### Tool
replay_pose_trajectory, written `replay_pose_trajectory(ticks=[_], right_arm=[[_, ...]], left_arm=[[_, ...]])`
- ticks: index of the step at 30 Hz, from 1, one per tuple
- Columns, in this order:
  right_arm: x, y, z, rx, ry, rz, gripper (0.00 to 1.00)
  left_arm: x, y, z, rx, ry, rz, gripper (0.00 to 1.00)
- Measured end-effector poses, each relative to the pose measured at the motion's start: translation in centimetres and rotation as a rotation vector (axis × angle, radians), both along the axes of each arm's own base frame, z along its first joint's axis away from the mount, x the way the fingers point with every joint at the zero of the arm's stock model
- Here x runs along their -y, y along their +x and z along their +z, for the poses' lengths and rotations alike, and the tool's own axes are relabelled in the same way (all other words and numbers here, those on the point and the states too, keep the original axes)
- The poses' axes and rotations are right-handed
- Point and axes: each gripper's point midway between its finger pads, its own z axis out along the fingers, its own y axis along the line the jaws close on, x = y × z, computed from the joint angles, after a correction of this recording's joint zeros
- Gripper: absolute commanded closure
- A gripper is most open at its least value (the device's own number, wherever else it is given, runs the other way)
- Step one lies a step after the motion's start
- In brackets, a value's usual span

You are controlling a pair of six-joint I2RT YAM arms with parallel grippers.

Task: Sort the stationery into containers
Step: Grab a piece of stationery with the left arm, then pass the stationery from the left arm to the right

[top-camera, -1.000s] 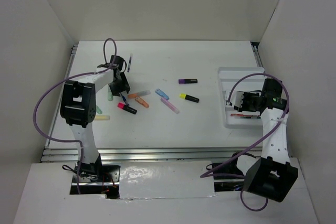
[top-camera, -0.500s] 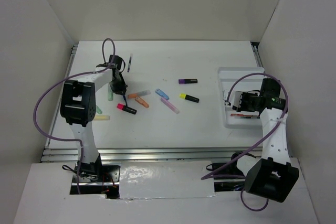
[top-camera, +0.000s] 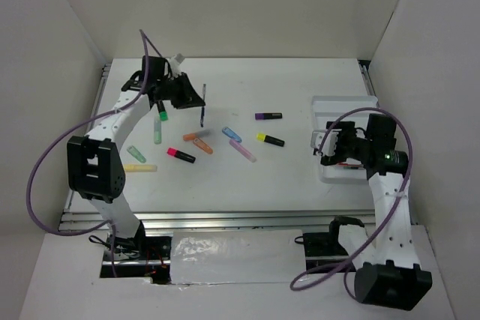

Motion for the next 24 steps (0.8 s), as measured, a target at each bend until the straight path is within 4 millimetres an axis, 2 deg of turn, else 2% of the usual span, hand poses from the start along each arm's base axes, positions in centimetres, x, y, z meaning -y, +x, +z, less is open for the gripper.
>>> replay_pose_trajectory(ticks=[2,4,7,11,13,17,20,24], right_arm=[[-2.5,-0.5,1.7,0.071,0.024,0.078,0.24],[-4.9,-1.3,3.1,0.142,0.045,0.165,0.26],[-8.6,-3.0,4.1,0.217,0.071,0.309,0.27],[-13.5,-5.6,5.1,0.267,0.107,0.519,0.32],[-15.5,-6.7,5.2,0.277,0.115,0.604,0.36],[-18.7,-8.3,4.8,0.277,0.113,0.732,0.41],[-20.1,-8.8,3.7,0.243,0.097,0.782,0.45],[-21.2,-8.6,1.6,0.185,0.049,0.803,0.48]], left_arm=[[3.5,-1.8,2.3,0.041,-0.109,-0.142,1.00],[6.8,-4.1,3.1,0.042,-0.192,-0.276,1.00],[11.2,-8.8,2.2,-0.028,-0.278,-0.454,1.00],[15.3,-14.7,1.4,-0.148,-0.354,-0.624,1.00],[16.6,-16.5,1.5,-0.180,-0.389,-0.675,1.00],[17.8,-18.7,1.6,-0.241,-0.460,-0.729,1.00],[18.4,-20.1,1.8,-0.285,-0.491,-0.763,1.00],[19.3,-21.4,2.4,-0.296,-0.517,-0.811,1.00]])
